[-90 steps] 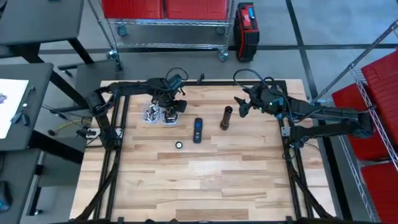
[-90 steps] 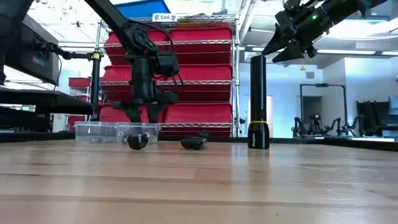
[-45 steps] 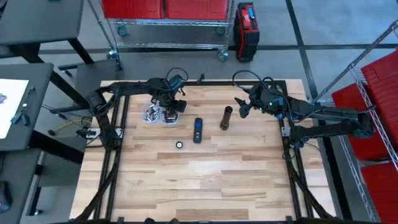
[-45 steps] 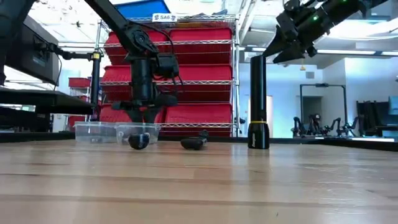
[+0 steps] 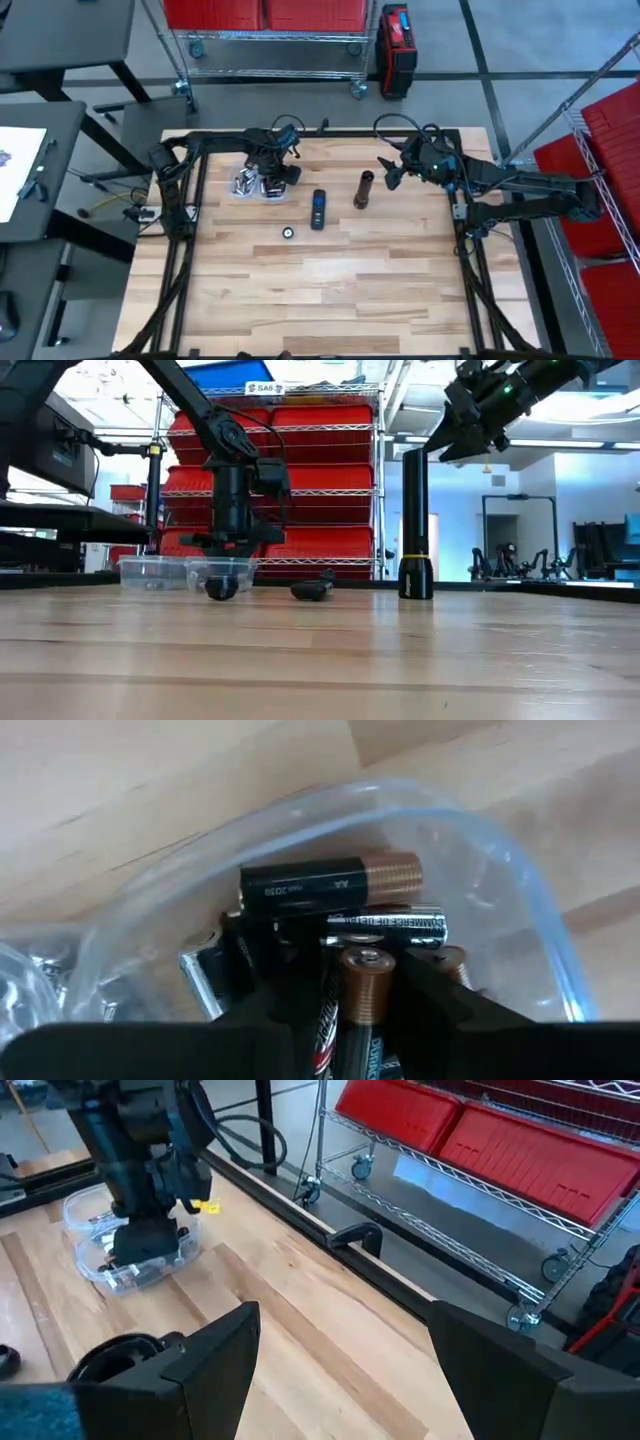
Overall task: Insert battery
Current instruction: Insert the brown battery into the flashlight battery compartment
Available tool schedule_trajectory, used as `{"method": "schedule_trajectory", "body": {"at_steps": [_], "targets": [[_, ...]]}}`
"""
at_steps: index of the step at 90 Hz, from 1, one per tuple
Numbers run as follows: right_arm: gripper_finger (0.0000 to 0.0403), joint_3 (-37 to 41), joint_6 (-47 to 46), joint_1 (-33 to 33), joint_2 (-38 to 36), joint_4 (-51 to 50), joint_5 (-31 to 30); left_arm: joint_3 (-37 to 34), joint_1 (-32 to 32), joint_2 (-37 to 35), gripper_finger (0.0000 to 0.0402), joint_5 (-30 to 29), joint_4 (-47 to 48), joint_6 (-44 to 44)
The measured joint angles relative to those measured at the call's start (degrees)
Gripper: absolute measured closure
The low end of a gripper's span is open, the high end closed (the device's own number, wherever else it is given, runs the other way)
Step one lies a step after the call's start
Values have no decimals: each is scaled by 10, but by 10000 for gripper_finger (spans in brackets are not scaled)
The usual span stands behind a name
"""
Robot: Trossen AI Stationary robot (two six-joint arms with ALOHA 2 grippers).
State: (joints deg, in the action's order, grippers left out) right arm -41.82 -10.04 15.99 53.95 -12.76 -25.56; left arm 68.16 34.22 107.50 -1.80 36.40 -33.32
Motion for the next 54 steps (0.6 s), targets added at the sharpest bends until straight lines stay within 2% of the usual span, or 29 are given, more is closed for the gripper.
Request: {"method": "schedule_trajectory", "body": {"at_steps": [12,28,54], "targets": [[121,0,0,2,0,-1,0,9,0,1,328,0,10,27],[121,0,0,3,0,-3,0,47,-9,2,372,2,42,66],[121,0,2,3,0,-3,0,119,-16,2,371,0,108,116]]}}
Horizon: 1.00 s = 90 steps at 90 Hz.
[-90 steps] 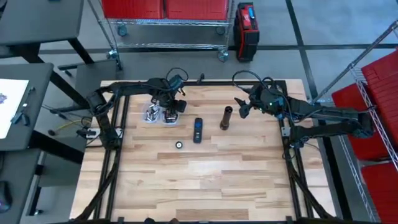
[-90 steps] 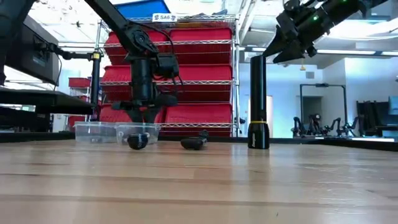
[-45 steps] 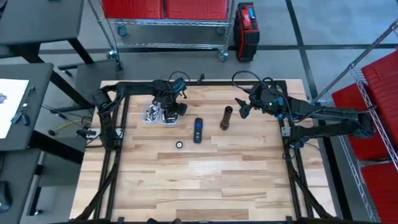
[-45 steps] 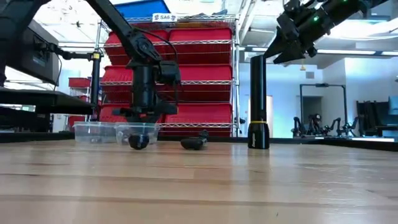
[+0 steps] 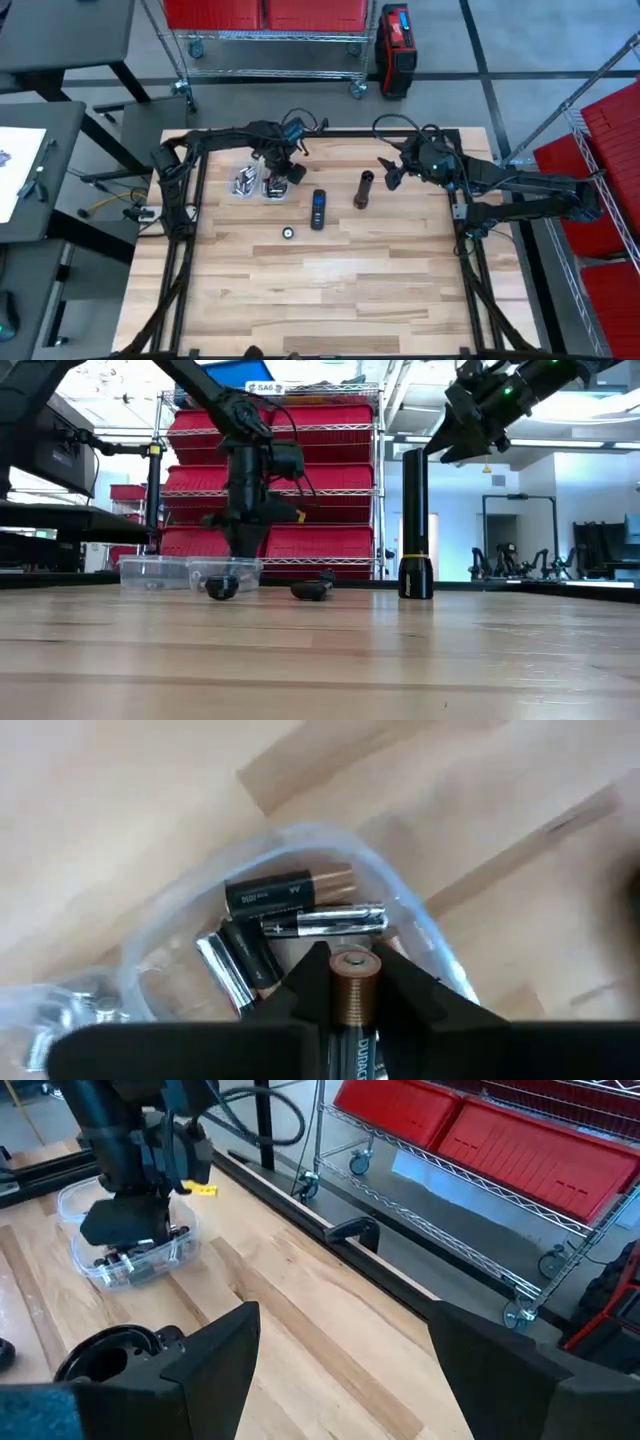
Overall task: Insert battery
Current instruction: Insert the brown battery into the flashlight battery compartment
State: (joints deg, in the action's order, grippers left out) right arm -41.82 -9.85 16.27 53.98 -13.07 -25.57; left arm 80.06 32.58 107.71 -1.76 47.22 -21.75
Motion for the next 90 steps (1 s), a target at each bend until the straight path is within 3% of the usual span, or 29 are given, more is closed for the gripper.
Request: {"method": "schedule_trajectory", "body": {"at_steps": [34,56,90], "targets": [[121,0,0,0,0,0,0,83,-1,-1,372,-3,62,64],[121,0,13,0,0,0,0,69,-1,-1,350,-16,84,62],[121,0,13,0,0,0,0,63,-1,-1,355,-16,88,59]]}}
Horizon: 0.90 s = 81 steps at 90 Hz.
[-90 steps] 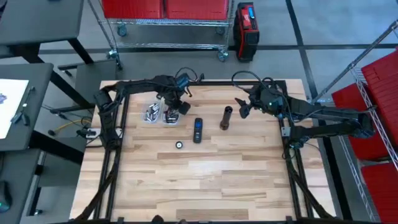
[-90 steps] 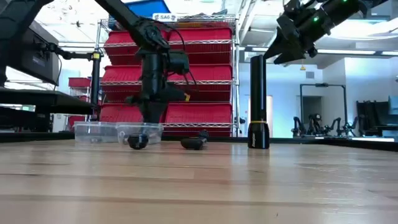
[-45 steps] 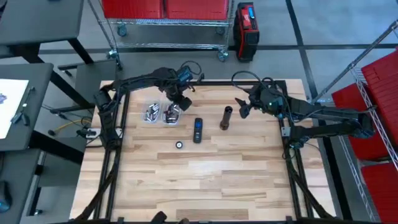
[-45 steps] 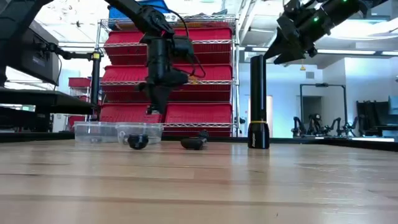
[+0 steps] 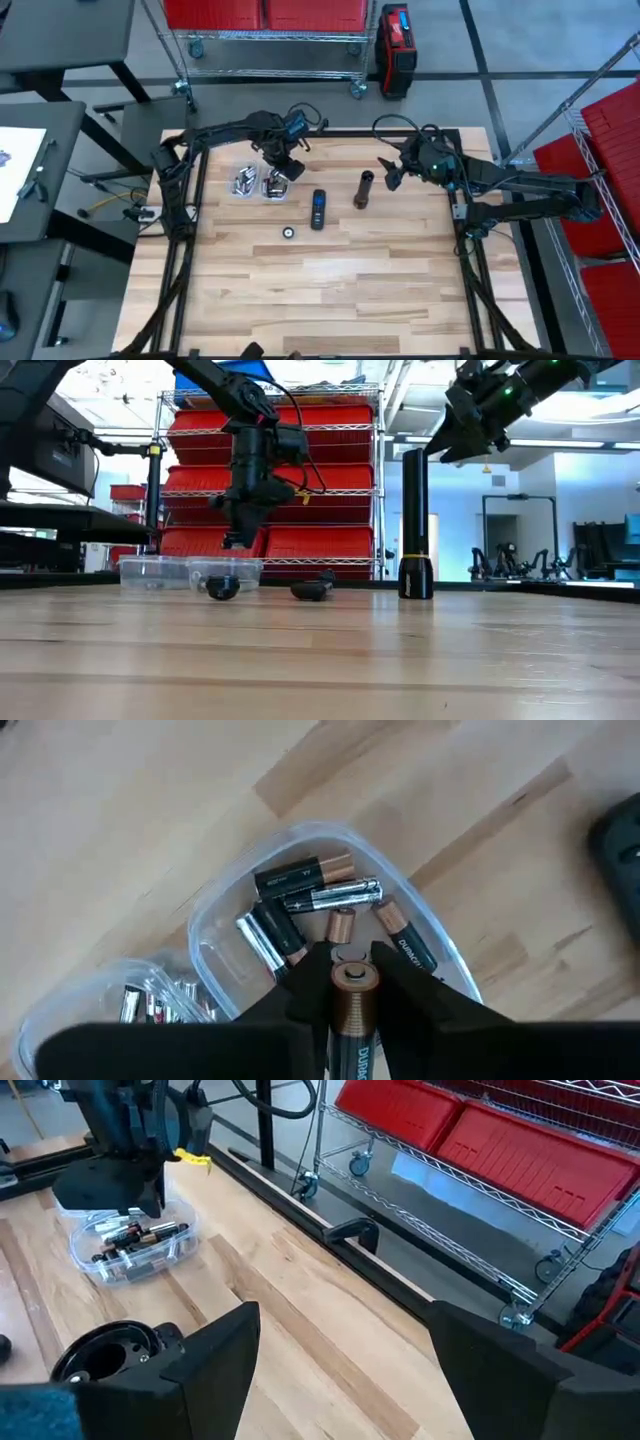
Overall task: Insert battery
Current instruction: Insert the brown battery into the flashlight battery compartment
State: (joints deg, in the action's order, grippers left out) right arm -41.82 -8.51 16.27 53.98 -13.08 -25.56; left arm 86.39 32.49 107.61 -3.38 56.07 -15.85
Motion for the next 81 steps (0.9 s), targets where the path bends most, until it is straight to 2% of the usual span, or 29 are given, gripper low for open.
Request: {"method": "schedule_trajectory", "body": {"at_steps": [30,62,81], "targets": [[121,0,0,0,0,0,0,0,0,0,352,0,1,4],[121,0,0,0,0,0,0,0,0,0,318,0,2,10],[121,0,0,0,0,0,0,-10,-2,1,318,0,35,-15]]}}
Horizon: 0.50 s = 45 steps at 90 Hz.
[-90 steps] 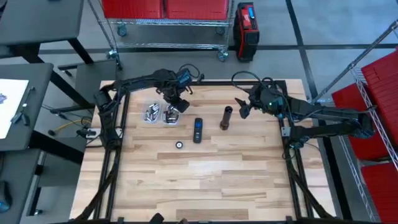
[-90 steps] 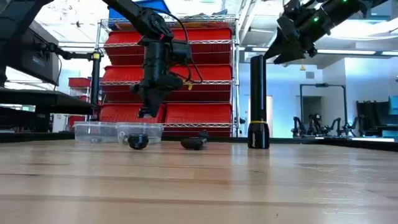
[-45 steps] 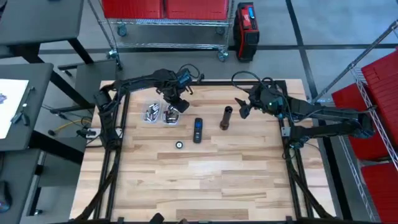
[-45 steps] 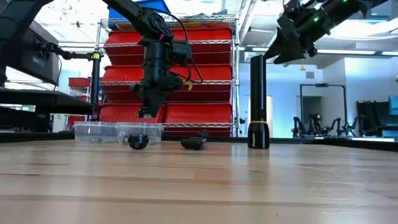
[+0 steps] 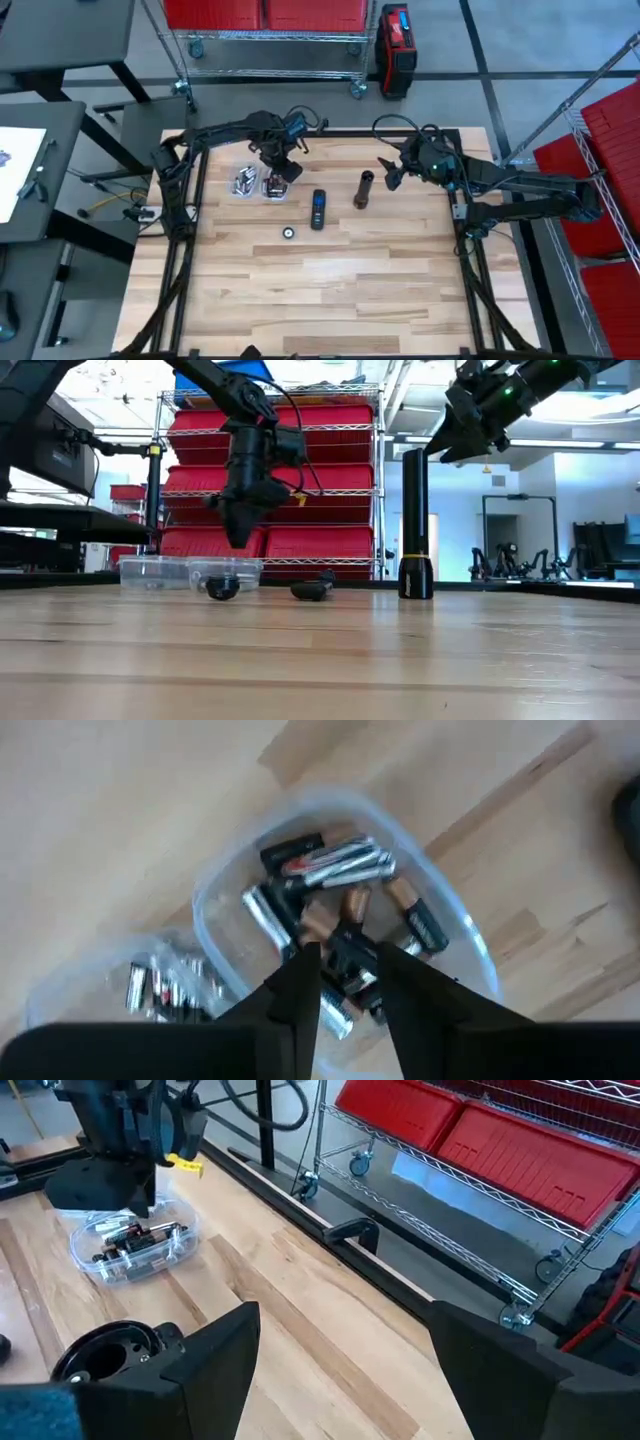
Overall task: Insert battery
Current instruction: Insert the brown battery into the flashlight battery compartment
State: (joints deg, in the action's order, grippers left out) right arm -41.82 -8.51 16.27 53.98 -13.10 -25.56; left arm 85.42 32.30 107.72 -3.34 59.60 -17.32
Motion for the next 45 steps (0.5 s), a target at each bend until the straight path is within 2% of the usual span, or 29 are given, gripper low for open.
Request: {"method": "schedule_trajectory", "body": {"at_steps": [27,45], "targets": [[121,0,0,0,0,0,0,-62,-2,1,318,20,-66,-74],[121,0,0,0,0,-2,0,-95,-4,1,318,19,-108,-29]]}}
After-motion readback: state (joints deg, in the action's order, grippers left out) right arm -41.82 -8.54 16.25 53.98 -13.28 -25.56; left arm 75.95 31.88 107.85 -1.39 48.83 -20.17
